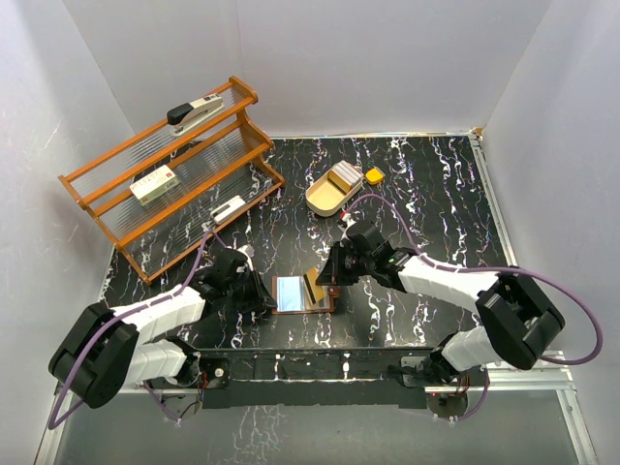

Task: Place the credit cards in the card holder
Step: Insert the credit card into the card holder.

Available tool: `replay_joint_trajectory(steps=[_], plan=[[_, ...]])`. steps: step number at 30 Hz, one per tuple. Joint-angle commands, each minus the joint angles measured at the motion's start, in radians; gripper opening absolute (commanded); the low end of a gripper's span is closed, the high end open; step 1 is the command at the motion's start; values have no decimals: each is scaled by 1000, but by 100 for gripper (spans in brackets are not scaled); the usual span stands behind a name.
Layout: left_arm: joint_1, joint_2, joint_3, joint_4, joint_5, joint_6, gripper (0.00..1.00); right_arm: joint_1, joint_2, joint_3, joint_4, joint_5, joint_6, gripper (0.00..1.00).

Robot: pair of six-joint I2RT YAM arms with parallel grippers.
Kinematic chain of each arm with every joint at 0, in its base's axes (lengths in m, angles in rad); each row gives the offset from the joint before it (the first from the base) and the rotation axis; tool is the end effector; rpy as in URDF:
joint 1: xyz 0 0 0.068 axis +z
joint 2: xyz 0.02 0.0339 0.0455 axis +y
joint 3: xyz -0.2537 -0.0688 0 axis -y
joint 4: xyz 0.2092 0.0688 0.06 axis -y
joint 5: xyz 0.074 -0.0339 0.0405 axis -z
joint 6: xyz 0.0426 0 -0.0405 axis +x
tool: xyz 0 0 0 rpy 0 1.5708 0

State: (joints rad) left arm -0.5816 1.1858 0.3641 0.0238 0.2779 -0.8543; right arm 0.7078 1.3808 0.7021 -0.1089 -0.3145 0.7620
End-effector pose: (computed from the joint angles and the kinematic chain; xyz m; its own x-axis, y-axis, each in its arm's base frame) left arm 0.1535 -0.1149 0.1540 -0.9119 -0.2683 -0.3104 0.0010 0.7552 -0.6555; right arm 0.1840 0.1748 0.1969 -0.9309 0.0675 -0.3591 -0.1955 0.7381 0.6457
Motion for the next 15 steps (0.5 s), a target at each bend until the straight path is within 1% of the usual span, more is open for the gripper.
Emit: replay_joint_trajectory(steps=[1,5,10,15], plan=[[5,-13,-29,-6,1,-7,0,5,25,-12,101,-25,6,0],[5,-12,-28,-5,5,-8,0,6,56,-19,139,-48,11,0],[5,-15,-33,-2,9,-12,0,5,83,-34,162,-26,9,0],[5,-12,-41,7,11,-14,0,5,120,-51,198,-40,18,0]])
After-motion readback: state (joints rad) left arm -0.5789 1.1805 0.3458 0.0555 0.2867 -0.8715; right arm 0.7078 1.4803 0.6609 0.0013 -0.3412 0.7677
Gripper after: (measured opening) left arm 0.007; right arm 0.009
